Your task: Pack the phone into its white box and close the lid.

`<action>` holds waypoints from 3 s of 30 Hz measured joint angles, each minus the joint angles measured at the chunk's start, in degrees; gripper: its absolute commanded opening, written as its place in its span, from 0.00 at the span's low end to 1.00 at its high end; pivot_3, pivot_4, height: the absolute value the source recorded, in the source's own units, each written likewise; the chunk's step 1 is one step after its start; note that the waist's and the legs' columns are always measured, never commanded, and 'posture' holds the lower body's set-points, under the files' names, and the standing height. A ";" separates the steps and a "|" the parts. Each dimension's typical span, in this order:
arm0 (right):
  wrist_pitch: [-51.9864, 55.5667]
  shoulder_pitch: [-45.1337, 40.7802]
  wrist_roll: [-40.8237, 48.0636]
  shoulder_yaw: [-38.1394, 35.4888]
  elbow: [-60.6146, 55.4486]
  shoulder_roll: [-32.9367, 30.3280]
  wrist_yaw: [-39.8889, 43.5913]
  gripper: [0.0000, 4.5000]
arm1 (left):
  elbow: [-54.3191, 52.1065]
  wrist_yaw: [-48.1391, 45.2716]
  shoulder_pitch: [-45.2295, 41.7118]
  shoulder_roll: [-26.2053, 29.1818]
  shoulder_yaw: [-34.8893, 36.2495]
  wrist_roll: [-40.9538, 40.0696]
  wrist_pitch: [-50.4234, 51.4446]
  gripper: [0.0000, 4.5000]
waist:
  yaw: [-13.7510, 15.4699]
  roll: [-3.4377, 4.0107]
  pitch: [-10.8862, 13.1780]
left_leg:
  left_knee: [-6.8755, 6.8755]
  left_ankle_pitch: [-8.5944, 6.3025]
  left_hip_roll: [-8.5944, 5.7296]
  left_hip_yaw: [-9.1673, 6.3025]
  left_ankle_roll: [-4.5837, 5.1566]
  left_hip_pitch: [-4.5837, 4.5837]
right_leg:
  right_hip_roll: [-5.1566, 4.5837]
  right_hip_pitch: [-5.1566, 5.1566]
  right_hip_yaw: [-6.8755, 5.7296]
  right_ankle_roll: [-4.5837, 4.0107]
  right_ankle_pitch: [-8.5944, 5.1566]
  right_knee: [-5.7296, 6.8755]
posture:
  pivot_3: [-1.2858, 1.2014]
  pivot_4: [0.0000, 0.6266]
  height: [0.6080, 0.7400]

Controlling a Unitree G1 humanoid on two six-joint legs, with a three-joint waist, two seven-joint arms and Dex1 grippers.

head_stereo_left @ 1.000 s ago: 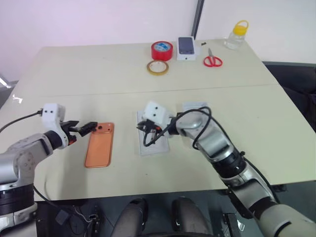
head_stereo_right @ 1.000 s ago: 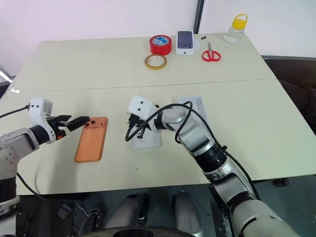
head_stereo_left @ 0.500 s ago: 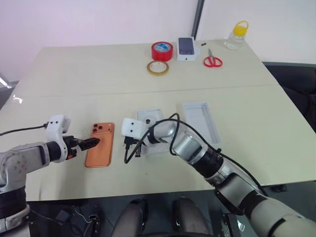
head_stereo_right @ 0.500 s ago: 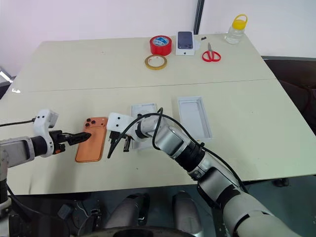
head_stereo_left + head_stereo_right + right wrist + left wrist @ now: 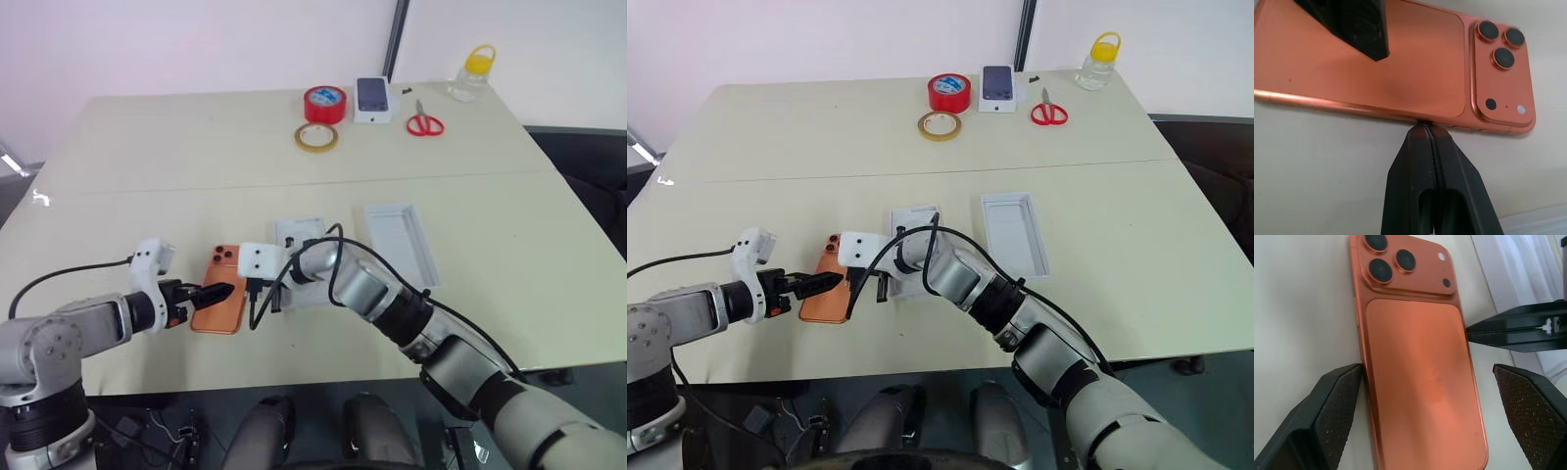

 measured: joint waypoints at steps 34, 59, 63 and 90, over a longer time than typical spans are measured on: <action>1.63 0.21 -1.74 -2.93 -3.17 -1.68 0.74 0.00 | 9.10 10.63 0.16 -4.15 8.52 -16.74 2.41 0.66 | 0.01 0.00 -0.04 | -0.08 -0.01 0.04 0.00 0.00 0.01 | 0.04 -0.04 0.03 0.00 0.00 -0.02 | 0.52 0.24 1.00; 9.59 5.23 7.42 -19.00 -27.48 -19.33 5.04 0.00 | 17.24 36.45 -10.02 -9.21 8.31 -42.93 -8.68 0.01 | 1.13 -0.29 0.11 | 0.03 -0.01 0.01 -0.01 0.00 -0.34 | -0.02 -0.06 0.01 0.01 0.00 -0.07 | 0.52 0.24 1.00; 9.64 6.15 8.90 -22.23 -27.85 -22.96 4.95 0.00 | 18.00 44.80 -11.22 -13.63 -0.49 -50.54 -16.69 0.01 | 1.17 -0.41 0.17 | 0.04 -0.01 0.01 0.01 0.00 -0.36 | -0.02 -0.07 0.02 0.01 0.00 -0.08 | 0.52 0.24 1.00; 12.89 8.69 9.99 -20.74 -30.14 -24.96 0.82 0.00 | 15.88 55.09 -7.12 -15.86 -21.03 -56.62 -34.95 0.98 | 1.27 -0.42 0.18 | 0.05 0.01 0.03 0.04 -0.01 -0.38 | 0.01 -0.09 0.05 0.01 0.00 -0.05 | 0.52 0.24 1.00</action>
